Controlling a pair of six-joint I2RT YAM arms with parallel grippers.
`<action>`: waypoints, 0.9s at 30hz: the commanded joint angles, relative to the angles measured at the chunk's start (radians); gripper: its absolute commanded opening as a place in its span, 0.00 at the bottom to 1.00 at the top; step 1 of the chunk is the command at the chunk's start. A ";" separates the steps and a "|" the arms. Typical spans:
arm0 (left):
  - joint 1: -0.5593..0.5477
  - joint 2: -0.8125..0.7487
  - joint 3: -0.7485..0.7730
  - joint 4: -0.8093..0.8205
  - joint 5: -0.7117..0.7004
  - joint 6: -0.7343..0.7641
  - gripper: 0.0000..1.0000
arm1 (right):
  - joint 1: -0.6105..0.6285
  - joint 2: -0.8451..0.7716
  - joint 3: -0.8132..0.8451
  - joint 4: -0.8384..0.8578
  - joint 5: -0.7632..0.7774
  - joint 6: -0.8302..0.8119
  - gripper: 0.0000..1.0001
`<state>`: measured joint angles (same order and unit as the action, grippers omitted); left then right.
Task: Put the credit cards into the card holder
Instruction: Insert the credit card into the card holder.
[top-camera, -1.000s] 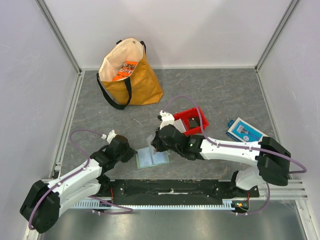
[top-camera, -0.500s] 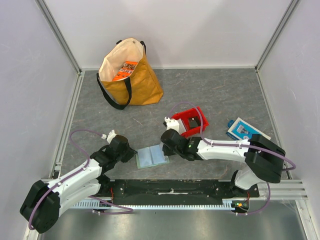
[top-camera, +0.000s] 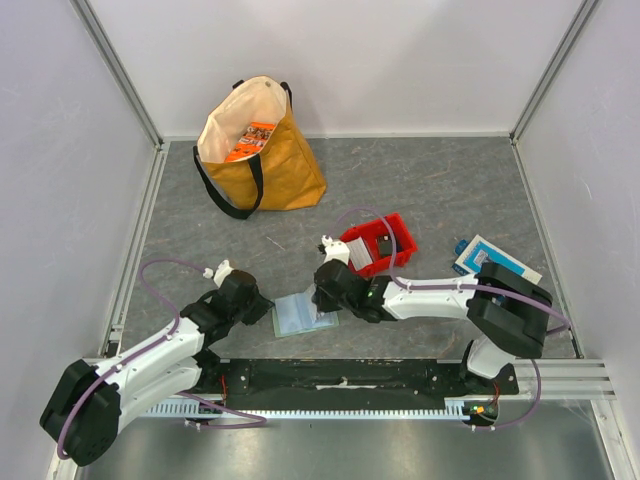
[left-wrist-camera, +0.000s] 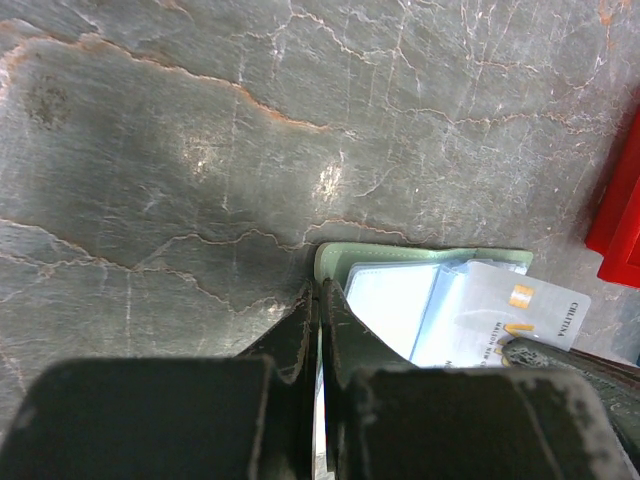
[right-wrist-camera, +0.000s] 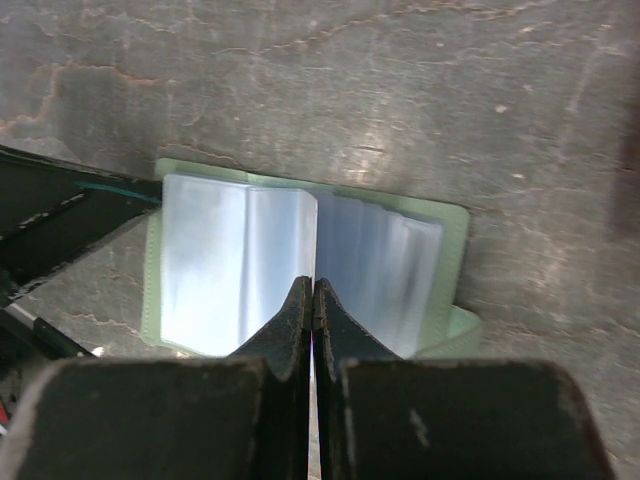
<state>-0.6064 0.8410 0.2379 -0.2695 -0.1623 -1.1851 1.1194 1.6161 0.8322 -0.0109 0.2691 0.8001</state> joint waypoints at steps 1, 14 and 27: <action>-0.001 0.015 -0.006 0.003 0.004 -0.011 0.02 | 0.025 0.065 0.013 -0.006 -0.073 -0.012 0.00; -0.001 0.000 -0.011 -0.007 -0.002 -0.018 0.02 | 0.004 -0.143 0.102 -0.133 0.057 -0.101 0.00; 0.000 0.009 -0.008 0.000 0.003 -0.013 0.02 | -0.036 -0.114 -0.015 -0.115 0.035 -0.045 0.00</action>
<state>-0.6064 0.8433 0.2379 -0.2638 -0.1619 -1.1851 1.0779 1.4799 0.8280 -0.1520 0.2955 0.7368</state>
